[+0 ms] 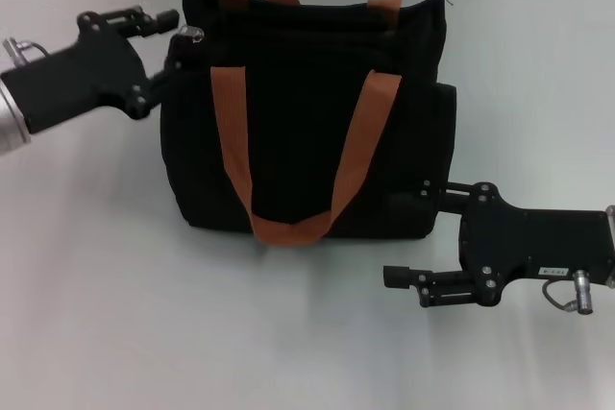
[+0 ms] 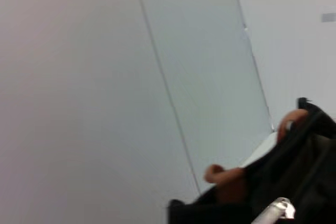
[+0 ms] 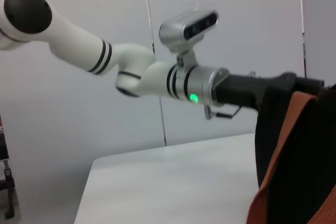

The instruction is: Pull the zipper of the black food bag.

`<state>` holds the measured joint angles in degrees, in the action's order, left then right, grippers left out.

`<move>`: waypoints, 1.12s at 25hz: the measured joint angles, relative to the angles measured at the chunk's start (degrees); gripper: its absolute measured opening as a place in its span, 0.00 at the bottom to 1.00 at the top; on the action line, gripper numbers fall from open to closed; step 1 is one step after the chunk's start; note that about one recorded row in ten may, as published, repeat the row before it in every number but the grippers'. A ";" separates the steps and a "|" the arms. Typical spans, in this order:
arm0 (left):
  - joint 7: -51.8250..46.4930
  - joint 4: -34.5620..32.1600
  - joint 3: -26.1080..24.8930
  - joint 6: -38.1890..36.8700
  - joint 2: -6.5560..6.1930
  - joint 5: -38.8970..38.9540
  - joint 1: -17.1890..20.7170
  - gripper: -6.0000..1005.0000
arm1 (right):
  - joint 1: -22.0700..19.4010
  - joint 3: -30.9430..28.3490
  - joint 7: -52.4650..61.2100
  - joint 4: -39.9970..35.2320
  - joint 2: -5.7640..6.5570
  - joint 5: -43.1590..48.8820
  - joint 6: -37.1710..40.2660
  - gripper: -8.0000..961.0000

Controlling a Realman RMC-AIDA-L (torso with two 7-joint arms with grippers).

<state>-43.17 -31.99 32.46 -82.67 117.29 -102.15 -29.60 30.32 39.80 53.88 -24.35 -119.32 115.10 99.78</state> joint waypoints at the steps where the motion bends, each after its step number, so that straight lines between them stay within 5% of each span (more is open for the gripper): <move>1: 1.07 0.00 0.06 0.12 0.58 0.00 0.22 0.58 | 0.06 0.00 0.00 0.01 -0.01 -0.16 0.08 0.79; 6: 2.54 0.55 -0.03 -1.18 1.08 1.14 0.77 0.47 | 0.27 0.02 0.20 0.01 -0.04 -1.13 0.69 0.79; 17: 7.58 1.70 -0.03 -7.02 1.20 8.71 3.57 0.05 | 0.85 0.28 11.77 0.28 0.13 -15.95 8.31 0.79; 28: 30.21 13.16 -0.05 -7.91 1.43 14.96 2.93 0.03 | 5.62 0.52 25.34 -1.34 0.23 -16.83 8.04 0.78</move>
<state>-12.97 -18.83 32.41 -90.57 118.72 -87.19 -26.67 35.94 40.32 79.22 -25.70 -119.09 98.27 107.81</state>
